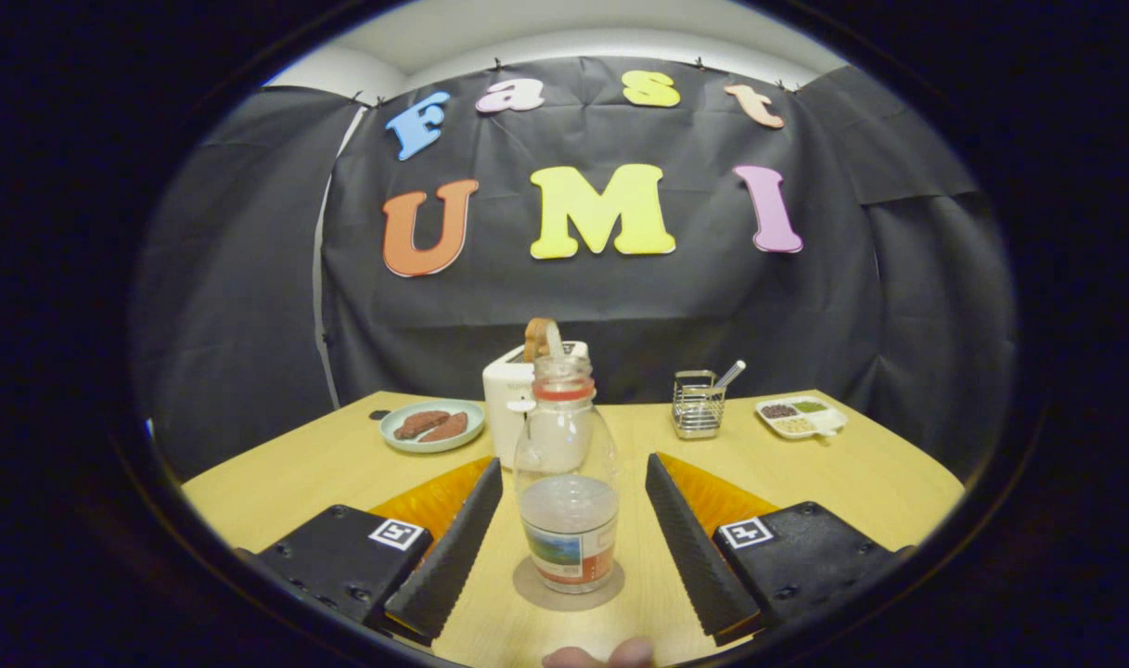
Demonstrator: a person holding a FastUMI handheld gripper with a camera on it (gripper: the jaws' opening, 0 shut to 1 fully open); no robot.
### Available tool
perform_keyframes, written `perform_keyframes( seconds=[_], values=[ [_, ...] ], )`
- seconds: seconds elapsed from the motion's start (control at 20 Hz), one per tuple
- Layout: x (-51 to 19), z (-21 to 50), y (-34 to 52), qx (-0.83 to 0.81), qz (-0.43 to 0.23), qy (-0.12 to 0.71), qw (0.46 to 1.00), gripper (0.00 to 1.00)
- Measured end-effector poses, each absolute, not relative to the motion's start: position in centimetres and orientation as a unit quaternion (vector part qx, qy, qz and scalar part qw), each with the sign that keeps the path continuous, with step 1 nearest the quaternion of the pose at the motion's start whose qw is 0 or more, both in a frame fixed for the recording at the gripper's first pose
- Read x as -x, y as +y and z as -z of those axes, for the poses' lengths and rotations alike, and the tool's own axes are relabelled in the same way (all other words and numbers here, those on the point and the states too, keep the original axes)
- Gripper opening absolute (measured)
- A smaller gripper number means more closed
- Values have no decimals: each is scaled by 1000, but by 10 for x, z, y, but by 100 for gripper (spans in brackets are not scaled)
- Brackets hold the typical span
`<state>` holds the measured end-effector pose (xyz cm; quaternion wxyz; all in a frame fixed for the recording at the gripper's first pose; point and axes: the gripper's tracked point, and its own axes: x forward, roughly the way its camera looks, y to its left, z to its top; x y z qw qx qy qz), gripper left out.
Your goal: Take the bottle from table, then pour the juice into the cup, finally place the bottle on the coaster
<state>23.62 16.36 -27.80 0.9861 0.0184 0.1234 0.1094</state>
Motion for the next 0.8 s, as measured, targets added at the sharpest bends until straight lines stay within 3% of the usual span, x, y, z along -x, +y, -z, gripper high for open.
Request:
perform_keyframes(
  seconds=[0.45,0.8],
  values=[
    [-152,165,142,3,-60,50,997,100],
    [-97,115,124,35,-29,31,998,100]
  ],
)
